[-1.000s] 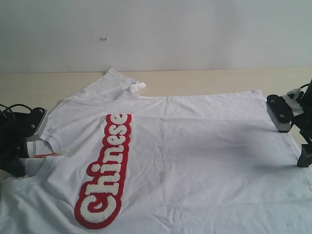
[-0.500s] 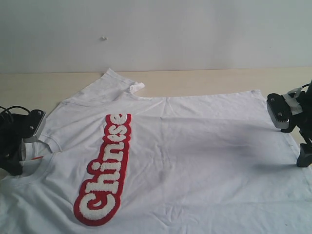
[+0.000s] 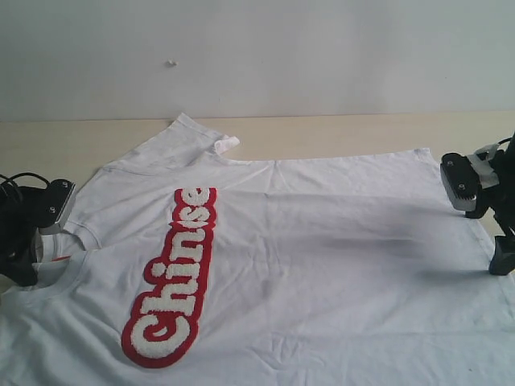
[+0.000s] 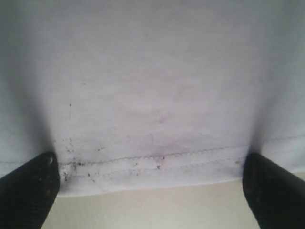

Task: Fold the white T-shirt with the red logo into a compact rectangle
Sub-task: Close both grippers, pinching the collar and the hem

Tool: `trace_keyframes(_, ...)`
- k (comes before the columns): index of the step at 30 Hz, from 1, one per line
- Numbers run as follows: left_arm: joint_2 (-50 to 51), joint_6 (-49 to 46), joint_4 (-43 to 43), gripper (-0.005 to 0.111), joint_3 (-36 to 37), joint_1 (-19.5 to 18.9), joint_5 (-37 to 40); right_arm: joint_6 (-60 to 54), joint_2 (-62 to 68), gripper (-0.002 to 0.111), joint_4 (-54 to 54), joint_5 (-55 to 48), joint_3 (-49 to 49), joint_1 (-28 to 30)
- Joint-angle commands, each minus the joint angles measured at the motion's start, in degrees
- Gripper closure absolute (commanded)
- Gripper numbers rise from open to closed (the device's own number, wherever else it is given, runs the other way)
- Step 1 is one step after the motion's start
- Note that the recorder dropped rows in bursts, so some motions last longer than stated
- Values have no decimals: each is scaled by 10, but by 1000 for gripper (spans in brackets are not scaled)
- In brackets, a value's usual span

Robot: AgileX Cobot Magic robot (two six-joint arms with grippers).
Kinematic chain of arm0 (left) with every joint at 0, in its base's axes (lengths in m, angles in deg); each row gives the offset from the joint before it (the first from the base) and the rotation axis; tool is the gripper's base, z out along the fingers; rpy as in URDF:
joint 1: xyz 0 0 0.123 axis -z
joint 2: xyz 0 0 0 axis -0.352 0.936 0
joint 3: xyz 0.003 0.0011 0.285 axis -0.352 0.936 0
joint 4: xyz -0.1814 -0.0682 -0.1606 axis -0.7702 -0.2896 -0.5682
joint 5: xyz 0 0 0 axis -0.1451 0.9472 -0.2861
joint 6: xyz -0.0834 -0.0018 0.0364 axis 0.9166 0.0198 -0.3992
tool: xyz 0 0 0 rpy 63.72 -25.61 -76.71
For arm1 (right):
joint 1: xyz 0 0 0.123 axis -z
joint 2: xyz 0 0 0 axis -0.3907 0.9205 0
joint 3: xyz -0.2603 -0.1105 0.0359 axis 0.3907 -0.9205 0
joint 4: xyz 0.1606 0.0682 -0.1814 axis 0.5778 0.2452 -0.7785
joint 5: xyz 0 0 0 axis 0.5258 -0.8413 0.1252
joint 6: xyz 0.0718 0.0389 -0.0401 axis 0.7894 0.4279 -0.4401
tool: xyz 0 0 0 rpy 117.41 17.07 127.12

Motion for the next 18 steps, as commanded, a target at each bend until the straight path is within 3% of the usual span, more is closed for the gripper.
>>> trace_keyframes(1,5,4,16,107,3,-2,-26,1,31,5,-37,59,-7,3)
trace_keyframes(2,5,4,16,107,3,-2,-26,1,31,9,-36,59,-7,3)
trace_keyframes(4,5,4,16,107,3,-2,-26,3,31,28,-36,59,-7,3)
trace_keyframes(7,5,4,16,107,3,-2,-26,1,31,78,-40,21,-7,3)
trace_keyframes(9,5,4,16,107,3,-2,-26,4,31,105,-40,-10,-7,3)
trace_keyframes(13,5,4,16,107,3,-2,-26,80,31,108,-39,-6,-7,3)
trace_keyframes(18,5,4,14,107,3,-2,-33,92,31,108,-40,6,-7,3)
